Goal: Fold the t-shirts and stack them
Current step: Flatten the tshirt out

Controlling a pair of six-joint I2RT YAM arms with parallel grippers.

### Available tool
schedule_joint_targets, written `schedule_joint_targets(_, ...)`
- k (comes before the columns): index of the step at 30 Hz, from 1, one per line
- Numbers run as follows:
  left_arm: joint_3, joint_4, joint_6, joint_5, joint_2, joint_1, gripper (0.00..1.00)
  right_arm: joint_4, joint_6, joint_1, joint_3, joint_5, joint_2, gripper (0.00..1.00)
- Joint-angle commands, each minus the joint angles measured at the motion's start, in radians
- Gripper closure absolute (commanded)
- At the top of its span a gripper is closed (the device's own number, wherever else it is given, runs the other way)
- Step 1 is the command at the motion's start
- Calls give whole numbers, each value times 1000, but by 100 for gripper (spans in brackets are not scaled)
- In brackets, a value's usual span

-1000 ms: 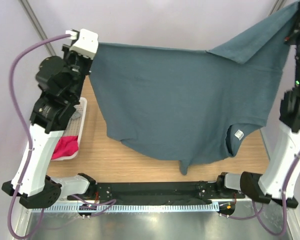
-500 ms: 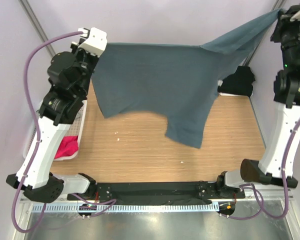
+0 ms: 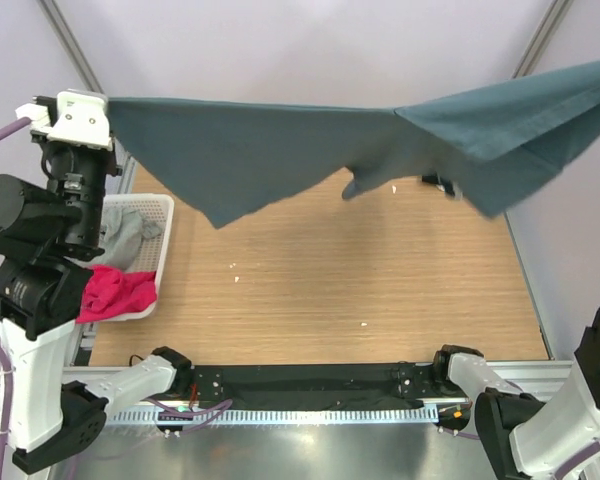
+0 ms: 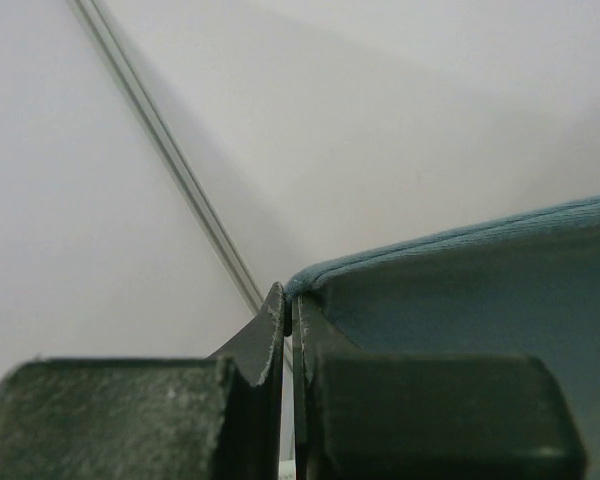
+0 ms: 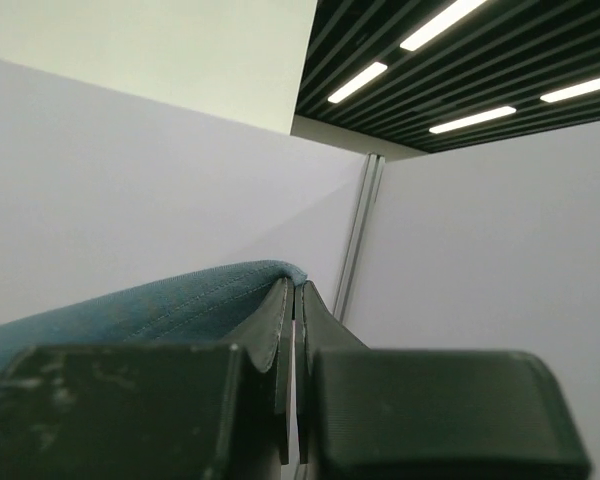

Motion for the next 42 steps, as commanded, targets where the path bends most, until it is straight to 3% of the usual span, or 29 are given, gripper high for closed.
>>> schedule_joint_targets(1,48,-13,-12,-11,13,14,100,23,-42,-5,30,46,34,99)
schedule_joint_targets(9,148,1,11,-37,88,13,100,41,-46,-5,128,70,123,99)
schedule_joint_targets(15,70,64,77,-69,161,13,100,60,-57,-5,73,70,224,99)
schedule_joint_targets(26,-436,245,80,-11,325,120,100,124,-14,1,-356,-94,442,99)
schedule_joint_targets(30,-503,347,67,20,421,160,100,195,-40,25,-479,-88,549,99)
schedule_joint_targets(36,-408,375,61,23,650,197,100,271,-149,169,-579,26,701,99)
schedule_joint_targets(42,-336,384,24,12,789,210,100,300,-131,231,-506,81,866,99)
